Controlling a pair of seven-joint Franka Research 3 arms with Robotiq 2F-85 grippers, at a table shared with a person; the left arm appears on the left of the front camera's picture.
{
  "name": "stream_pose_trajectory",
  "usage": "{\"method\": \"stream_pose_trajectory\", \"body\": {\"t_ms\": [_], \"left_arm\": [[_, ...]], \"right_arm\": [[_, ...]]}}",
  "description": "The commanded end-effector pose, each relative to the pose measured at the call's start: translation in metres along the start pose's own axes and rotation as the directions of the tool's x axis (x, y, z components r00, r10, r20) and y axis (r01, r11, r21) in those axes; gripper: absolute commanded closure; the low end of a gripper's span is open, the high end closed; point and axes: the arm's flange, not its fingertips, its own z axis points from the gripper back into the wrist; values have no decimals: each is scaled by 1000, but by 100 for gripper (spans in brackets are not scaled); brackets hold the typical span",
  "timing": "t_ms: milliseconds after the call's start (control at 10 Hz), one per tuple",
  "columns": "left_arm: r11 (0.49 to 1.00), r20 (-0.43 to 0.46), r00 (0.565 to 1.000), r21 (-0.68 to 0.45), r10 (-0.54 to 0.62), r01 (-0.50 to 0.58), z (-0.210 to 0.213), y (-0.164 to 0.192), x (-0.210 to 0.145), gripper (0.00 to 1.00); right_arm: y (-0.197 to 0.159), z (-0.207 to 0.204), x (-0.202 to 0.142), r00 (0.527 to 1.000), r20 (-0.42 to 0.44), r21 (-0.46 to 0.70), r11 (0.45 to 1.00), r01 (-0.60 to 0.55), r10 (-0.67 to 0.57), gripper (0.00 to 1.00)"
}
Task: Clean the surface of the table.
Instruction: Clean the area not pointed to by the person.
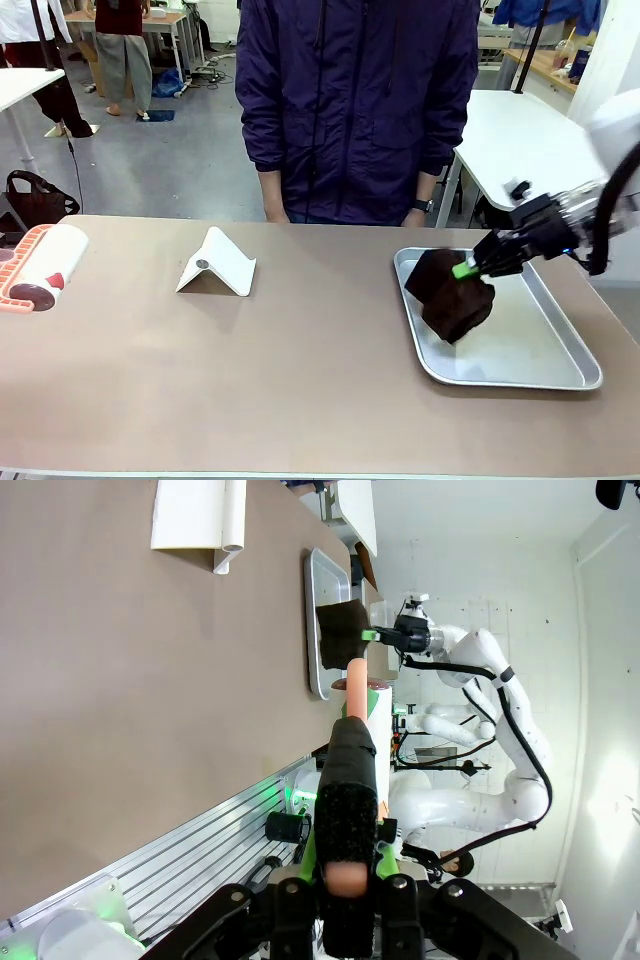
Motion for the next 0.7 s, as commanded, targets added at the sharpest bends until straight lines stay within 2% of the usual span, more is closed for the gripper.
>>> {"method": "stream_pose_trajectory", "body": {"t_ms": [0,100,300,400,600], "left_arm": [[1000,8,1000,-10,5,-5,0,-3,1,78],[1000,8,1000,-10,5,-5,0,-3,1,78],[1000,8,1000,-10,5,-5,0,-3,1,78],[1000,8,1000,-10,5,-5,0,-3,1,78],[1000,8,1000,-10,5,-5,0,-3,1,78]], "right_arm": [[-13,35,-15,988,142,231,973,19,-53,89],[-17,53,-22,976,197,309,951,28,-92,89],[-25,88,-42,942,298,393,919,26,-154,89],[-31,105,-54,920,348,401,916,29,-182,89],[-47,128,-72,902,383,393,919,34,-198,89]]}}
